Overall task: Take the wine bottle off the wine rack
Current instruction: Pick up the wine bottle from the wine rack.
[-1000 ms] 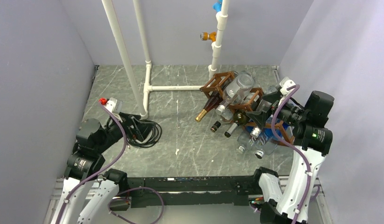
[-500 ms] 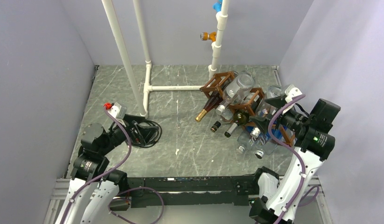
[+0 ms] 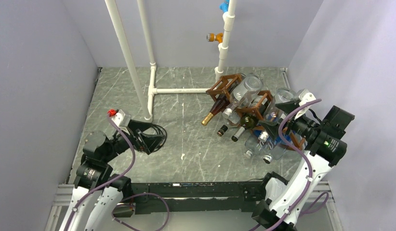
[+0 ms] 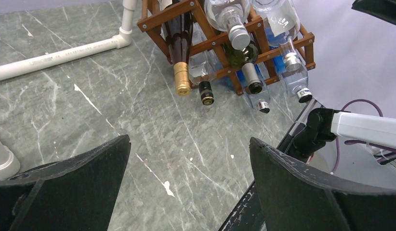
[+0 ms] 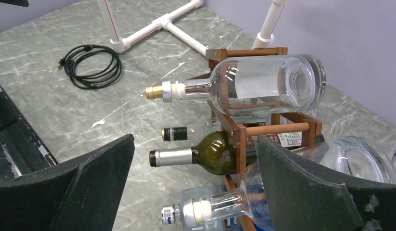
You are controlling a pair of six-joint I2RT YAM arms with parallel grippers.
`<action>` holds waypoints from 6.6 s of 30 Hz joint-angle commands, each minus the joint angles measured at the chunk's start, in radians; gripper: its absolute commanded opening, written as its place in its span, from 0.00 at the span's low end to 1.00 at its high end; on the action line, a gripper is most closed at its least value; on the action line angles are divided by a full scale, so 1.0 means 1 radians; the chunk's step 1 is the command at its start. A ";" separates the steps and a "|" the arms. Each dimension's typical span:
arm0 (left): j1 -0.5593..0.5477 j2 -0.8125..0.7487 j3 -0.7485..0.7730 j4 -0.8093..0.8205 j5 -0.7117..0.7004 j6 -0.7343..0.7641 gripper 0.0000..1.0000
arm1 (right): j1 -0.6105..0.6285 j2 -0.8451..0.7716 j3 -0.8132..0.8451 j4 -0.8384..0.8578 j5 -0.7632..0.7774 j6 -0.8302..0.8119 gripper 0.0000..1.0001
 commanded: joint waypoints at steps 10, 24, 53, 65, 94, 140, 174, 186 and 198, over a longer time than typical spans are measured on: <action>0.000 0.117 0.067 0.095 0.061 0.018 0.99 | -0.009 0.044 0.075 0.001 0.025 0.017 1.00; -0.135 0.292 0.166 0.073 0.055 0.076 0.99 | -0.019 0.059 0.075 0.065 0.051 0.091 1.00; -0.263 0.472 0.238 0.228 -0.059 -0.267 0.99 | -0.018 0.048 0.022 0.257 -0.002 0.397 1.00; -0.446 0.712 0.474 0.129 -0.291 -0.245 0.99 | -0.019 0.049 0.011 0.204 0.003 0.364 1.00; -0.583 1.196 0.969 -0.099 -0.502 -0.195 0.99 | -0.027 0.092 0.003 0.190 0.020 0.341 1.00; -0.666 1.552 1.245 -0.213 -0.621 -0.205 0.65 | -0.027 0.145 -0.051 0.167 0.004 0.263 1.00; -0.675 1.669 1.322 -0.215 -0.644 -0.168 0.49 | -0.027 0.145 -0.060 0.172 0.008 0.261 1.00; -0.674 1.574 1.241 -0.129 -0.675 -0.109 0.00 | -0.027 0.146 -0.060 0.176 0.004 0.262 1.00; -0.671 1.428 1.114 0.048 -0.611 -0.038 0.00 | -0.027 0.157 -0.052 0.159 -0.028 0.246 1.00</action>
